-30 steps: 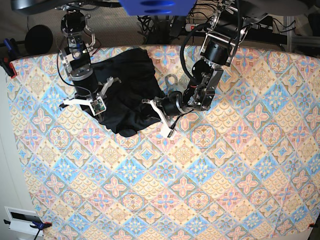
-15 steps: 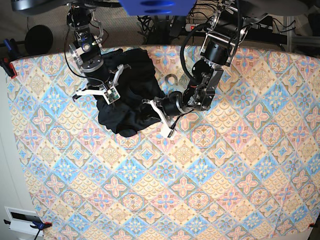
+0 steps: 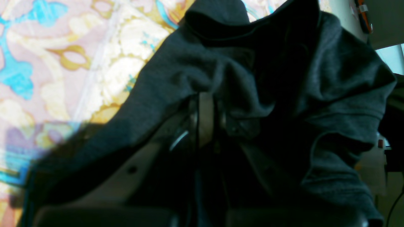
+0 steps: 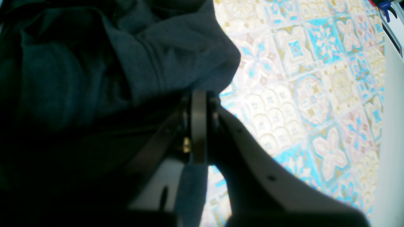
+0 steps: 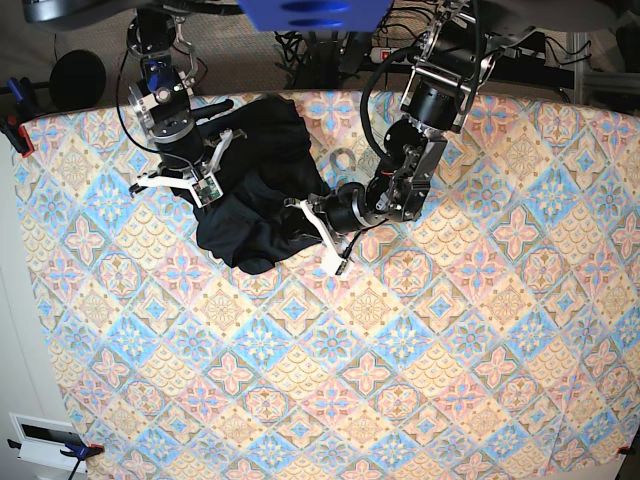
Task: Layout the t-shirt on the table in an organized manner, then fold the t-shirt properly
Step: 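Tuck the loose fabric edge into the bundle with the right gripper, then release the bundle and lift both grippers away, then press the top of the black bundle flat with the right gripper, then grasp the bundle sides with both grippers and square its edges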
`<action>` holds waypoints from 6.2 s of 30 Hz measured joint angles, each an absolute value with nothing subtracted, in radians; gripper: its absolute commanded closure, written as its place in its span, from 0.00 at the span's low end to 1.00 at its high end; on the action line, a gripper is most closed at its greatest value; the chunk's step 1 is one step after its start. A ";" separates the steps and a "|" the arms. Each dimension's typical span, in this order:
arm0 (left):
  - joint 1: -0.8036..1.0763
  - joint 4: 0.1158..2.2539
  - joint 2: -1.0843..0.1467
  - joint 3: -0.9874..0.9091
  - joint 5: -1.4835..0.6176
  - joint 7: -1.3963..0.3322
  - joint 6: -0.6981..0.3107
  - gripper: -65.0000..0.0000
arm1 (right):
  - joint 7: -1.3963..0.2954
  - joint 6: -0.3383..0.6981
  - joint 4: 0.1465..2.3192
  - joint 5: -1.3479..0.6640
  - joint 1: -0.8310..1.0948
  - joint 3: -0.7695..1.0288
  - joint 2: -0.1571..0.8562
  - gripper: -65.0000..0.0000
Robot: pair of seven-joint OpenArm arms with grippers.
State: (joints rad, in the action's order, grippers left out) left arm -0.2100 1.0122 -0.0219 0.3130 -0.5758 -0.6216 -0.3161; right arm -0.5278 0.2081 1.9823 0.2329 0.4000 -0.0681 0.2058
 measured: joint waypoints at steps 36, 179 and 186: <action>-0.120 1.325 -0.043 0.189 -0.529 -0.838 -0.217 0.95 | -0.618 0.104 1.951 0.233 0.431 -0.319 0.206 1.00; -0.070 1.376 -0.100 0.086 -0.681 -0.899 -0.212 0.89 | -0.756 0.077 1.922 0.791 0.183 -0.268 0.020 0.93; -0.073 1.377 -0.157 0.189 -0.693 -0.886 -0.219 0.89 | -0.735 0.149 1.826 0.777 0.099 -0.092 0.088 0.88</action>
